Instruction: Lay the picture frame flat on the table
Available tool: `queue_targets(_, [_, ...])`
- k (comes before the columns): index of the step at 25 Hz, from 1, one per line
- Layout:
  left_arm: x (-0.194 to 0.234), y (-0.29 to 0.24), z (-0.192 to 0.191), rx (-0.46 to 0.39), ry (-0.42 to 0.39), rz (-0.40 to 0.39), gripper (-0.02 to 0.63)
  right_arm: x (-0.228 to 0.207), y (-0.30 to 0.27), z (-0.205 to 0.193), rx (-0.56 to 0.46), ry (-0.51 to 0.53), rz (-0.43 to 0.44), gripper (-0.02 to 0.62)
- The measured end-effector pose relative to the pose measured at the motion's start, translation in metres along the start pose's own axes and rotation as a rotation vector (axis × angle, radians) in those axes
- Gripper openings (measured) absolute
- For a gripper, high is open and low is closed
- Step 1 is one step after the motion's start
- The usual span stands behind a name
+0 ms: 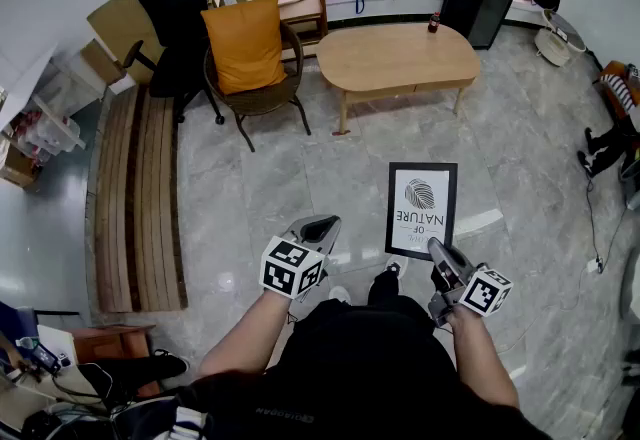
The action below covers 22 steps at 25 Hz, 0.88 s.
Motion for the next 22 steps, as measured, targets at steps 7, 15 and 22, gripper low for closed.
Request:
queue_targets(7, [-0.004,0.002,0.008,0.006,-0.018,-0.011,0.005,0.004,0.002,0.002,0.007,0.002,-0.001,0.015])
queue_targets(15, [-0.003,-0.004,0.006,0.013,-0.031,-0.028,0.005,0.003,0.000,0.002,0.008,0.014,-0.001,0.015])
queue_targets(22, [0.002,-0.024,0.011,0.032,-0.004,-0.039,0.005,-0.008,-0.008,0.020,0.009,-0.005,-0.005,0.015])
Point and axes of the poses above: the fingertips, and each gripper's own axes: y backward along the fingers, x to its left, z out of its top, the point moved 4 cm from there along y, backward along the fingers, and after that the axes turned 9 degrees about x, right-handed, at the moved point
